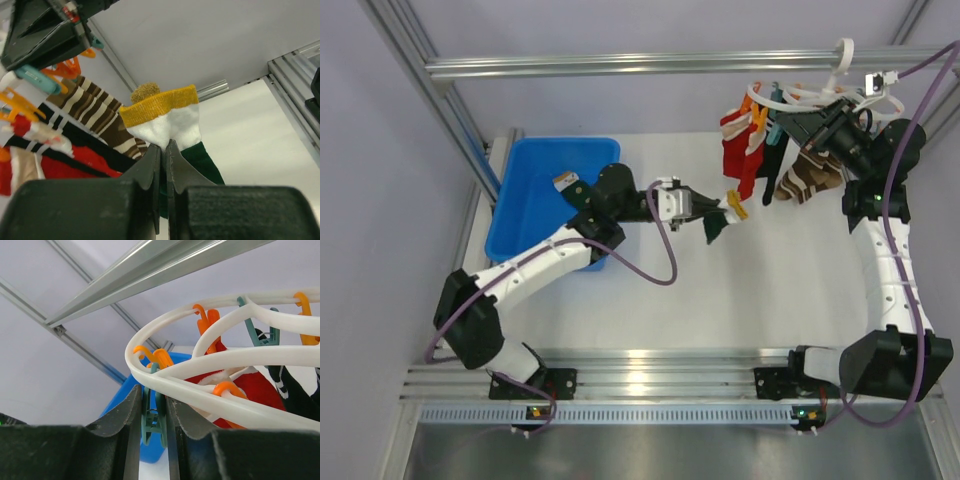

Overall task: Clip the socks to the hanger
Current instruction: Clamp the sock onto the hanger.

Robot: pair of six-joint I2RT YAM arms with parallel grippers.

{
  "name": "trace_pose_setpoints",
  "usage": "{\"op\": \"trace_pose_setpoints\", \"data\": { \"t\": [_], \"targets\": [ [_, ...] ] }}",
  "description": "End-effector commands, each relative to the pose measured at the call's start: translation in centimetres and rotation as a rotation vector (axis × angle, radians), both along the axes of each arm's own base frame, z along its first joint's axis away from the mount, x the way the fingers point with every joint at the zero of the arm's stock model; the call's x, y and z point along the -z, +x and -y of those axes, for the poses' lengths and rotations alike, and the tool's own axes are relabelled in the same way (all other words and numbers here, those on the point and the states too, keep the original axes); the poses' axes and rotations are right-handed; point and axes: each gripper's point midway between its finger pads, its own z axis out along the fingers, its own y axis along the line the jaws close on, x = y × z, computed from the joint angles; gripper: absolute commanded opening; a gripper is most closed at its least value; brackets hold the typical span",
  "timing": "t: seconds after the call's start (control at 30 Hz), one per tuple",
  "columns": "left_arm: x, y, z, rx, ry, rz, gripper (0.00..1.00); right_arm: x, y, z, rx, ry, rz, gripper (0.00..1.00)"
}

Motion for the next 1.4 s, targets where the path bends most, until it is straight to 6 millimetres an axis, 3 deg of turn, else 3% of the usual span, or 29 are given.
{"op": "trace_pose_setpoints", "data": {
  "t": [0.0,0.03,0.1,0.13,0.17,0.23,0.3,0.33,0.37,0.53,0.77,1.1,1.37],
  "targets": [
    [-4.4,-0.6,3.0,0.008,-0.129,0.210,0.00,-3.6,0.0,0.3,0.049,-0.002,0.160,0.00],
    [-3.3,0.1,4.1,-0.004,-0.115,0.219,0.00,-3.5,0.0,0.3,0.049,-0.001,0.159,0.00],
    [-4.2,1.4,5.0,-0.049,-0.144,0.267,0.00,-3.6,-0.2,0.2,0.041,0.002,0.160,0.00],
    [-3.2,2.7,5.7,-0.083,-0.134,0.255,0.00,-3.8,-0.4,0.1,0.038,0.003,0.166,0.00],
    [-4.0,3.3,6.1,-0.102,-0.147,0.284,0.00,-3.7,-0.3,0.1,0.036,0.003,0.166,0.00],
    [-3.5,4.6,6.9,-0.127,-0.148,0.291,0.00,-3.8,-0.3,0.0,0.030,0.002,0.169,0.00],
    [-4.3,5.3,7.3,-0.144,-0.165,0.319,0.00,-3.9,-0.4,-0.1,0.022,0.004,0.175,0.00],
    [-3.5,5.8,7.8,-0.144,-0.150,0.311,0.00,-3.7,-0.4,-0.2,0.021,0.006,0.171,0.00],
    [-4.2,6.2,8.0,-0.157,-0.163,0.322,0.00,-3.8,-0.4,-0.1,0.022,0.007,0.175,0.00],
    [-3.2,8.4,8.9,-0.213,-0.159,0.296,0.00,-3.8,-0.7,-0.2,0.022,0.005,0.179,0.00],
    [-3.6,9.9,8.0,-0.208,-0.218,0.088,0.00,-3.9,-0.7,-0.2,0.017,0.011,0.179,0.00],
    [-5.6,12.8,6.5,-0.228,-0.305,-0.067,0.00,-4.0,-0.9,-0.3,0.008,0.033,0.176,0.00],
    [-6.1,12.3,6.1,-0.183,-0.316,-0.087,0.00,-3.9,-0.6,-0.3,0.010,0.030,0.179,0.00]
  ]
}}
